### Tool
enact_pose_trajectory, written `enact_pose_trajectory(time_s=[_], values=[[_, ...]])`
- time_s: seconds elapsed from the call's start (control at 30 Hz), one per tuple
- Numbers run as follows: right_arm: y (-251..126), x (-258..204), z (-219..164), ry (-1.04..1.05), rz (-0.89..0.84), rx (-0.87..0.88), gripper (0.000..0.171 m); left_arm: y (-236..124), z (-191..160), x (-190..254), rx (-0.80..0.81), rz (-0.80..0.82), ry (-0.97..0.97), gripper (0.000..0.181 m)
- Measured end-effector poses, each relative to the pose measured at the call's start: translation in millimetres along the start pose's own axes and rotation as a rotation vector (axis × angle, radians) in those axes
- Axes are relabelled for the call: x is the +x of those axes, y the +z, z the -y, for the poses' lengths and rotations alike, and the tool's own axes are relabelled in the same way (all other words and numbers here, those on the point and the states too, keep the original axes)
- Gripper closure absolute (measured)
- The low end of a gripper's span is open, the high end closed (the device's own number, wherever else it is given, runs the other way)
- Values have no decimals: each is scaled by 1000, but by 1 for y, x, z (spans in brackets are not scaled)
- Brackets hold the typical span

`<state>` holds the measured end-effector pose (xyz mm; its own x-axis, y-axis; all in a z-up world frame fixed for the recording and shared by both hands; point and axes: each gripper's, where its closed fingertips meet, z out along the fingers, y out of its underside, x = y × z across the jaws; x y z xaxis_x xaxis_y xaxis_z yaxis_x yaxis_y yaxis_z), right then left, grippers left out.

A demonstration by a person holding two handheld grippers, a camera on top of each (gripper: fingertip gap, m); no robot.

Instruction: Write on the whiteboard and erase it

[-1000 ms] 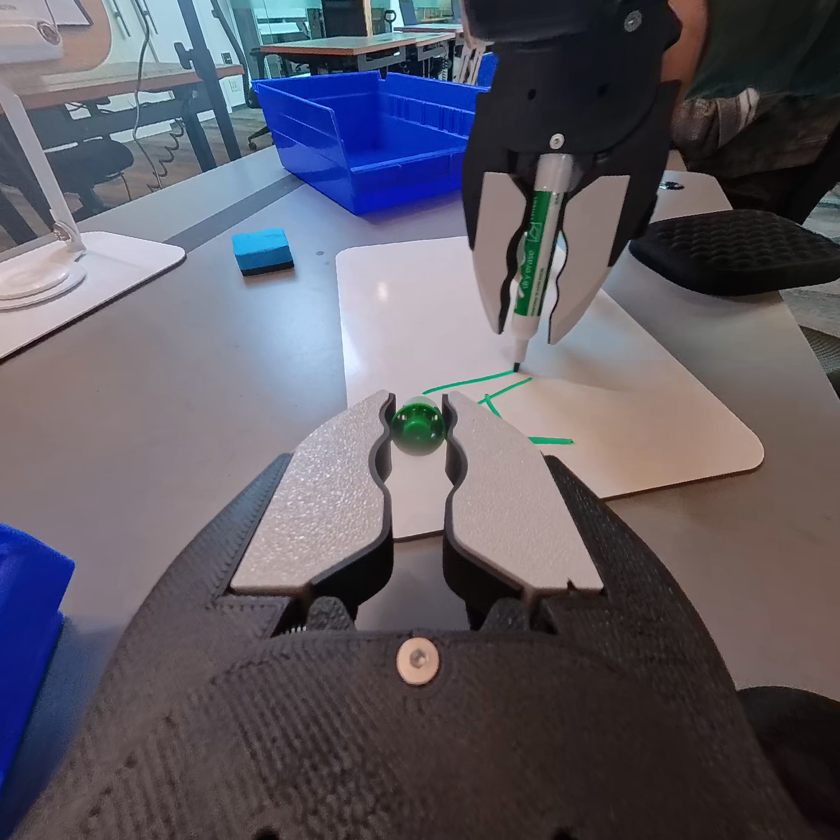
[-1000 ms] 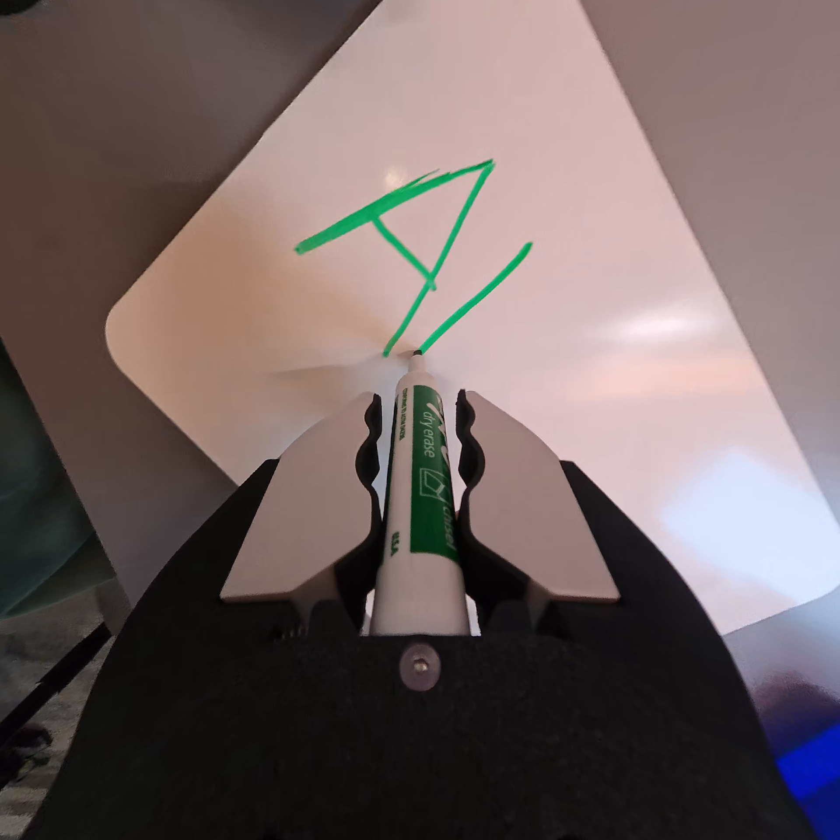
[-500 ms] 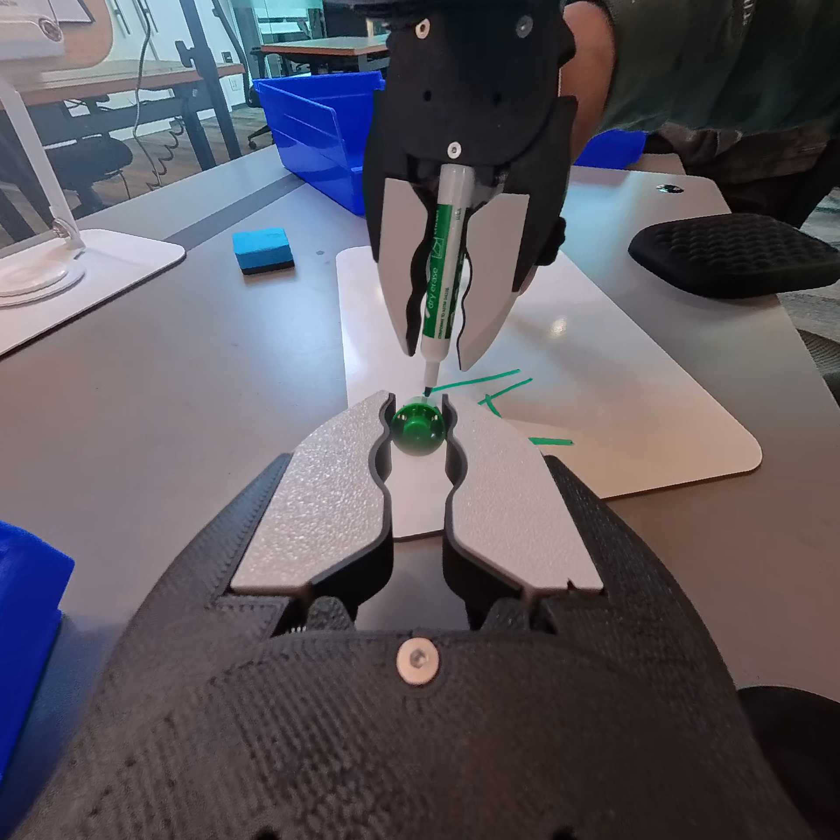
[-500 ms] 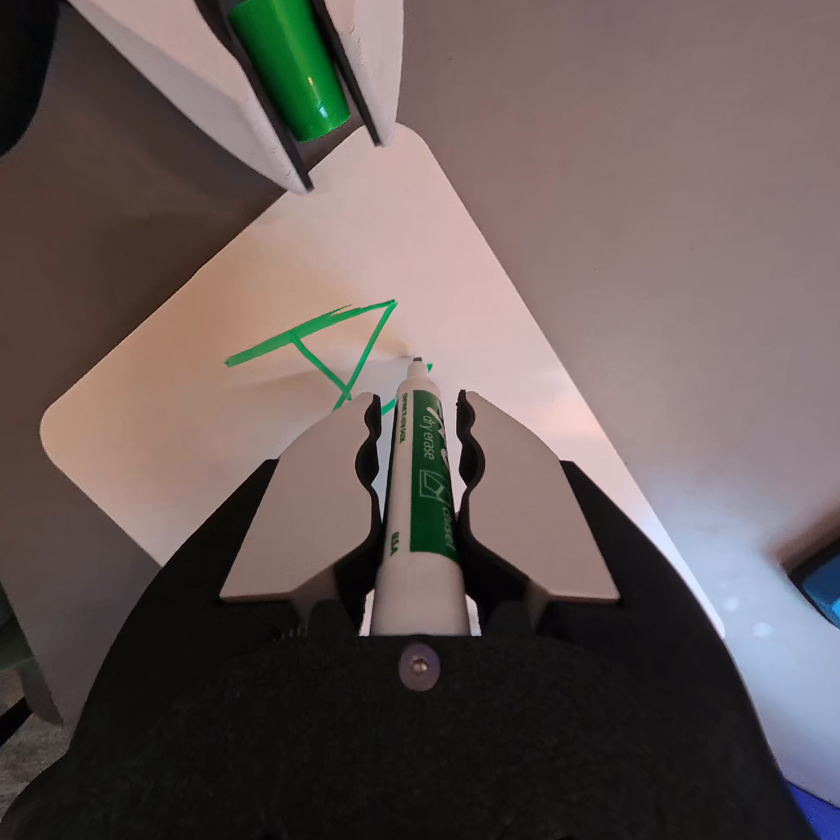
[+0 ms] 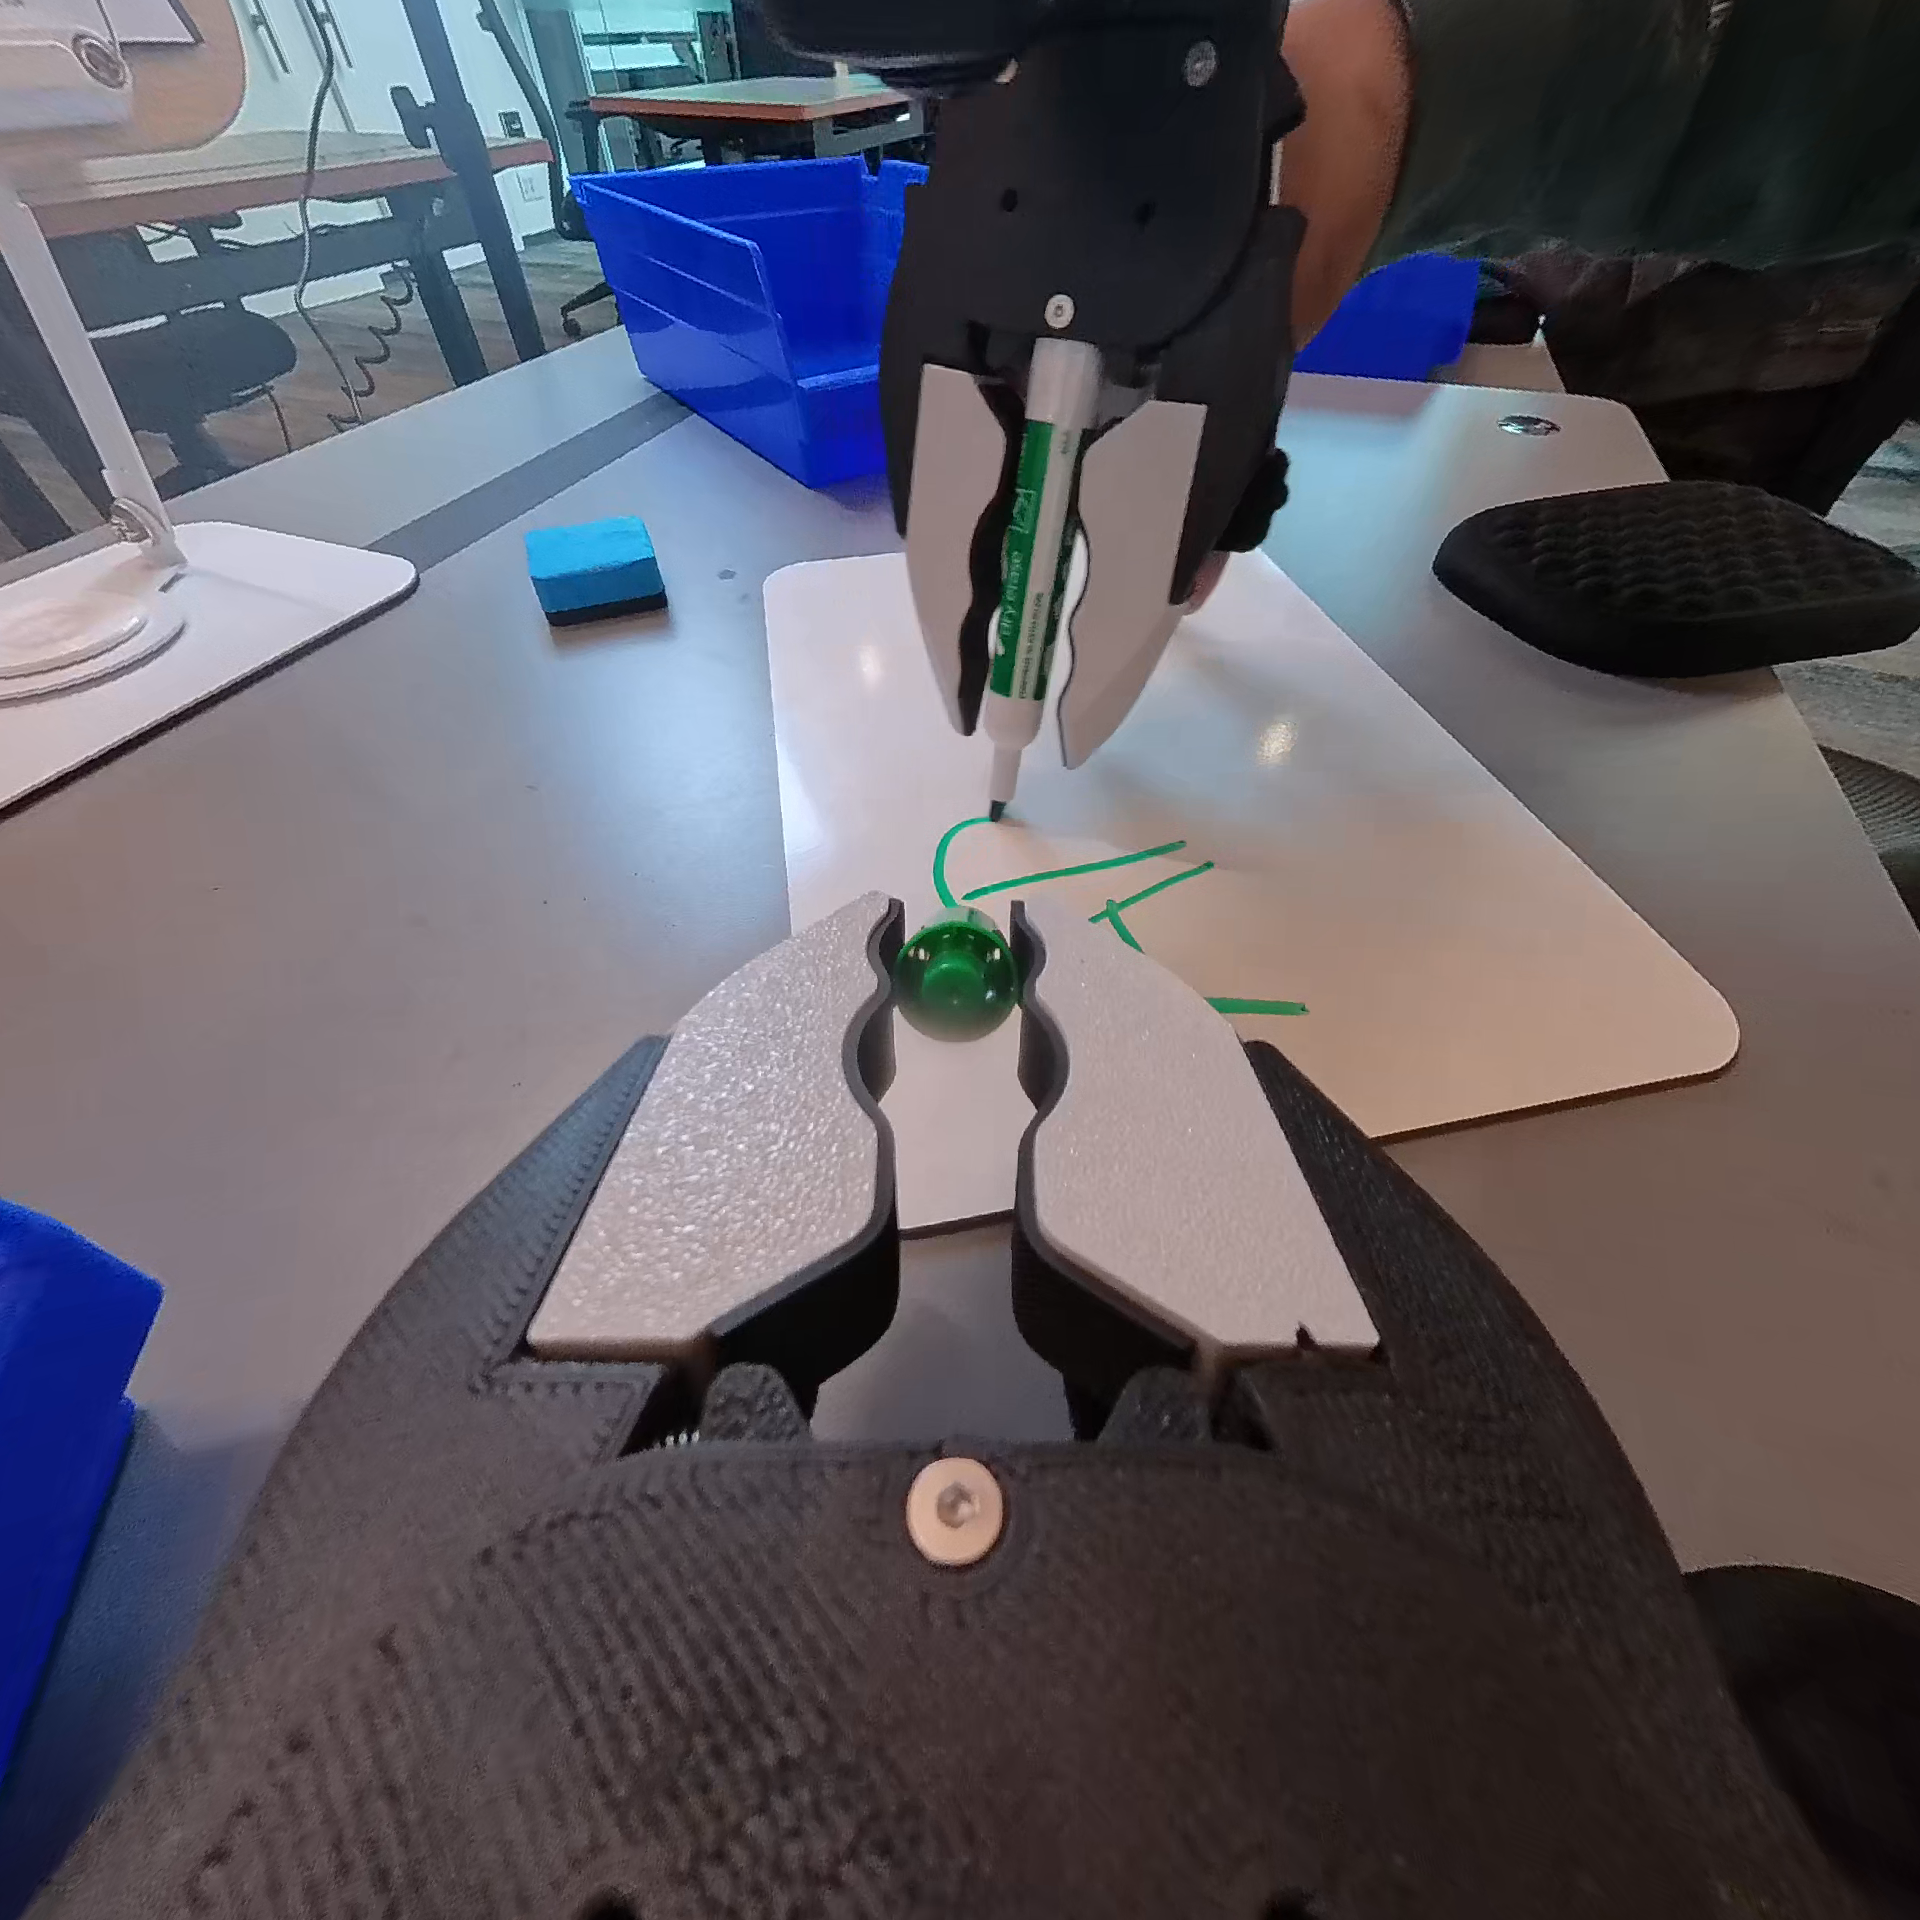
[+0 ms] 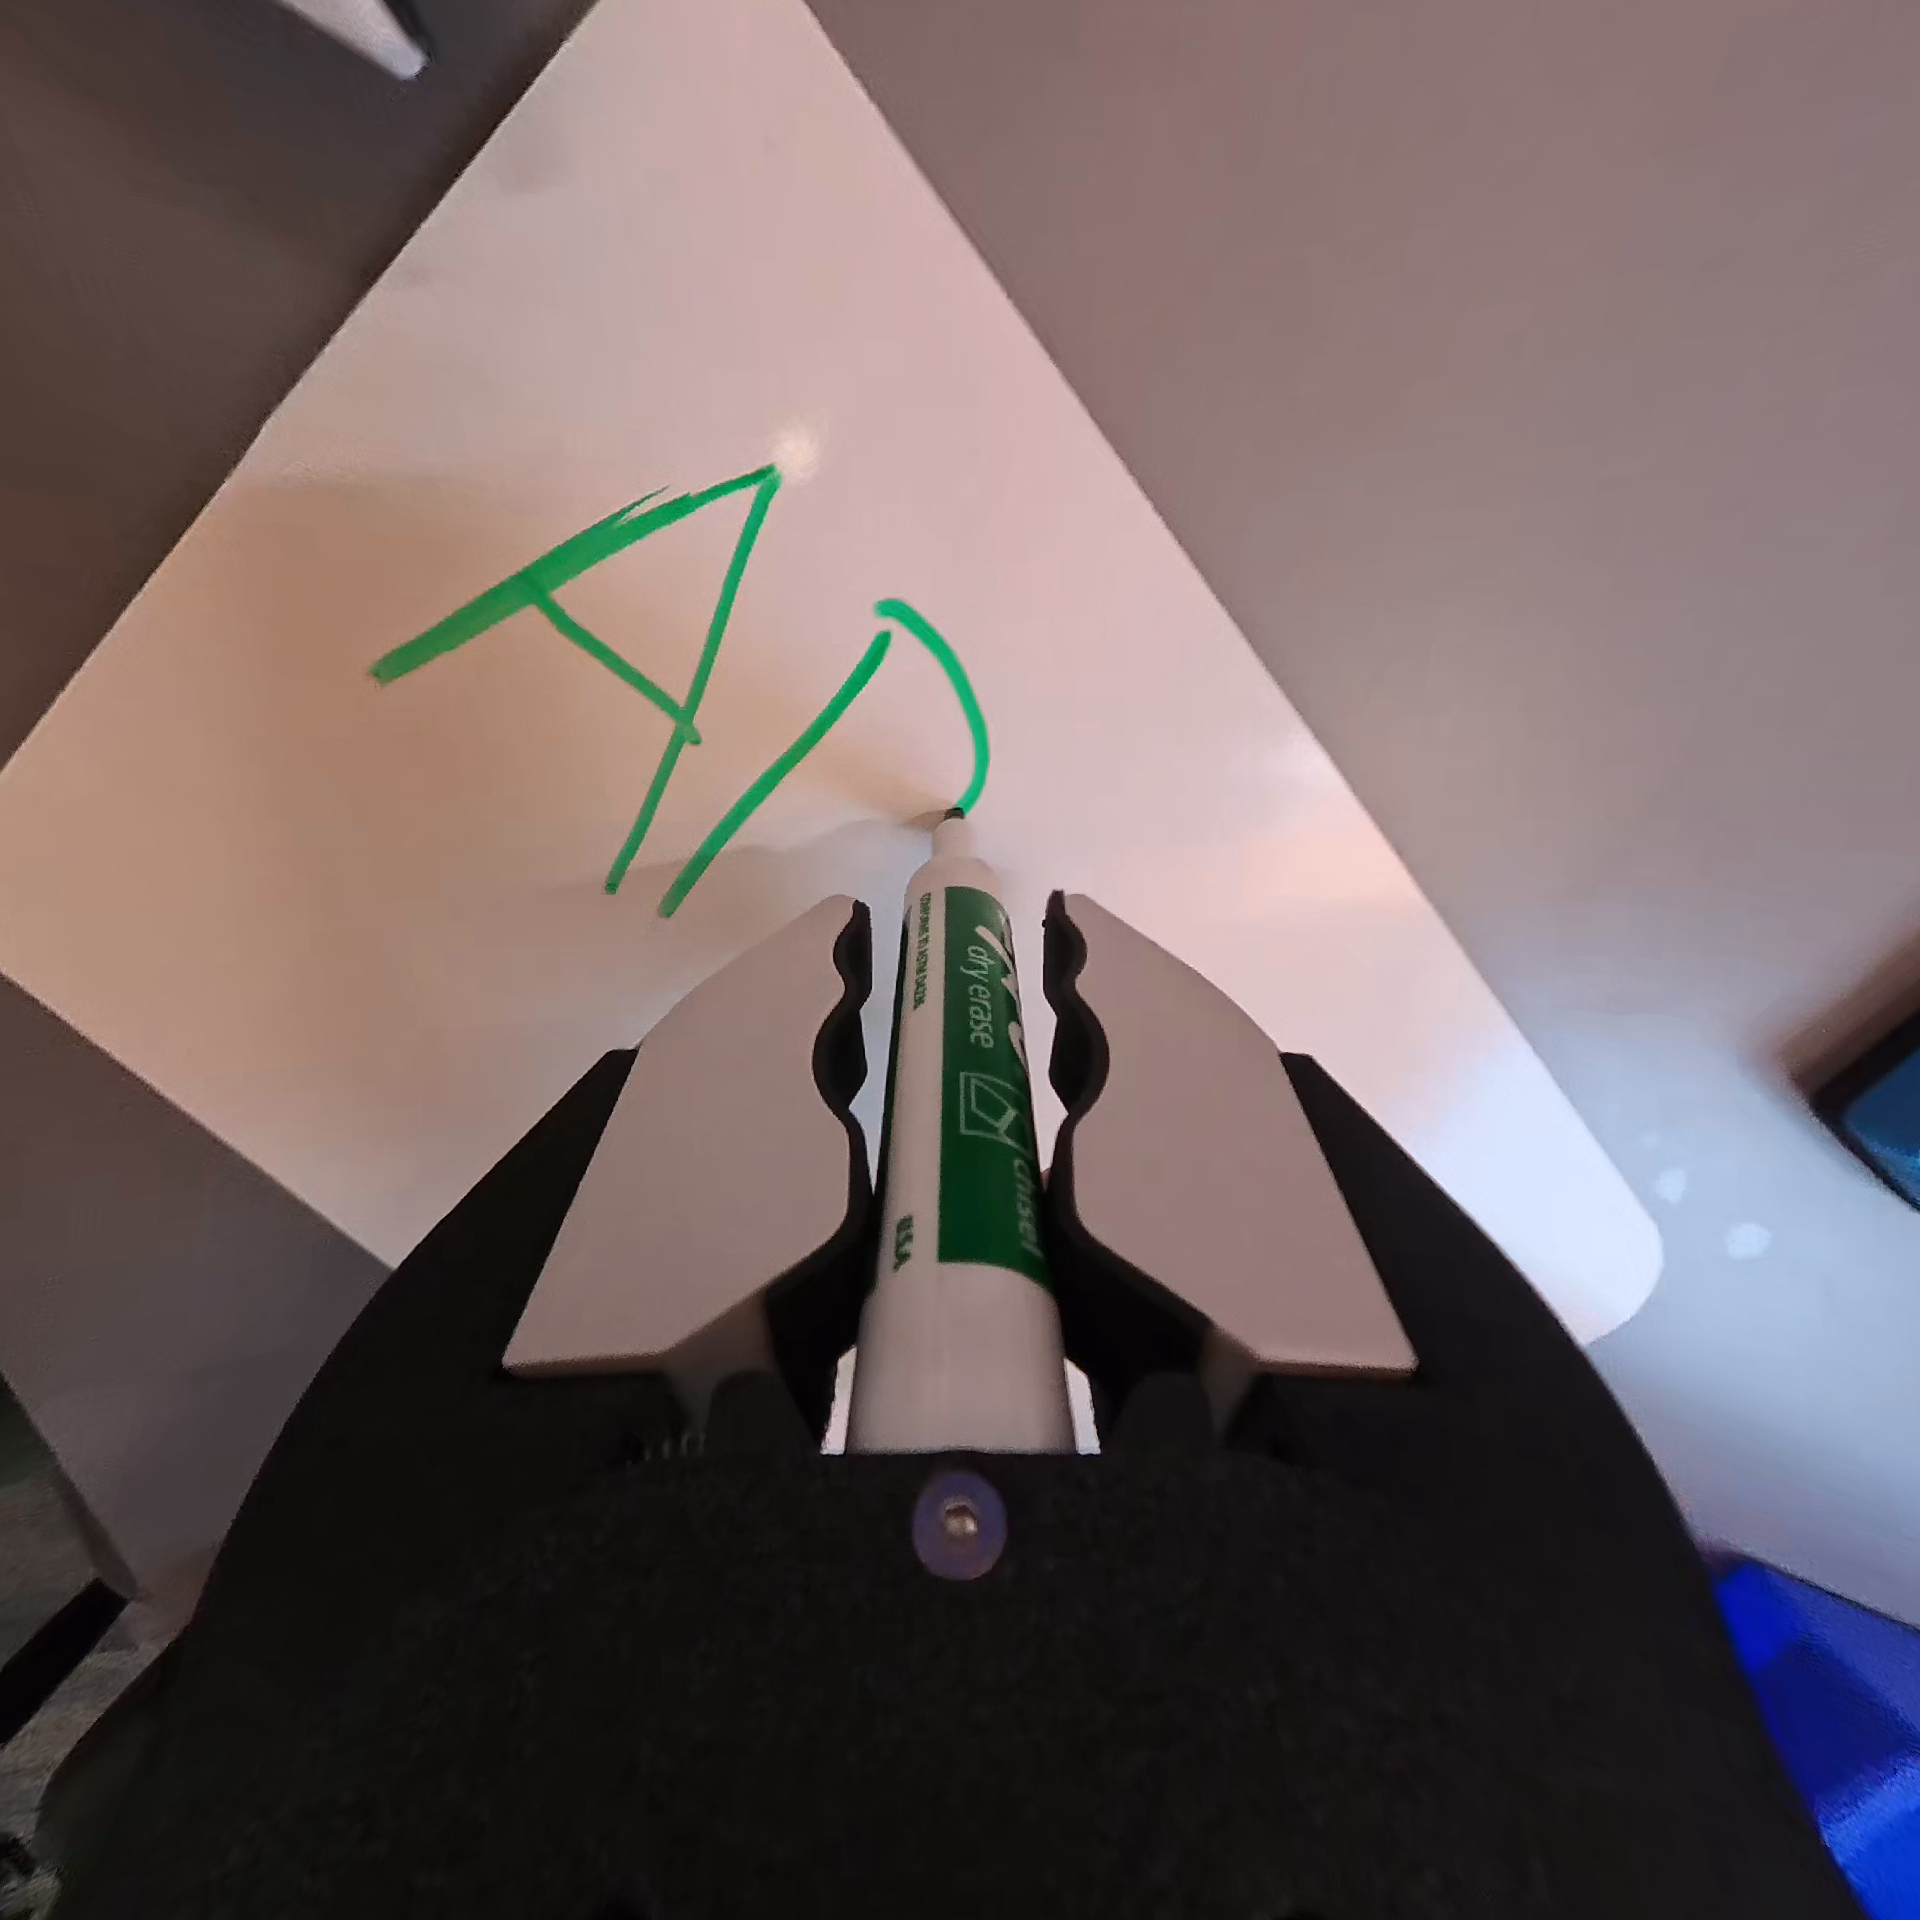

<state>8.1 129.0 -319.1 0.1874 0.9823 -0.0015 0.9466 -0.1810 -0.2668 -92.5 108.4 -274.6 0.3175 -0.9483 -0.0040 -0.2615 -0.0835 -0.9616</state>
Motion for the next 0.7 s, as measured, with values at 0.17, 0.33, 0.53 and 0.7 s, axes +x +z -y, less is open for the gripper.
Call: enact_pose_trajectory(time_s=[0.17,0.33,0.53,0.7], values=[[2,-27,5,-42,32,17,138,0,0,-1,3,4,-4,162],[-1,-17,-4,-28,2,-4,138,-1,1,-1,4,5,-3,162],[-9,-19,-33,23,18,-30,138,-1,1,-1,4,2,-10,162],[-6,-51,-20,-33,70,3,138,-1,1,-2,6,5,-12,162]])
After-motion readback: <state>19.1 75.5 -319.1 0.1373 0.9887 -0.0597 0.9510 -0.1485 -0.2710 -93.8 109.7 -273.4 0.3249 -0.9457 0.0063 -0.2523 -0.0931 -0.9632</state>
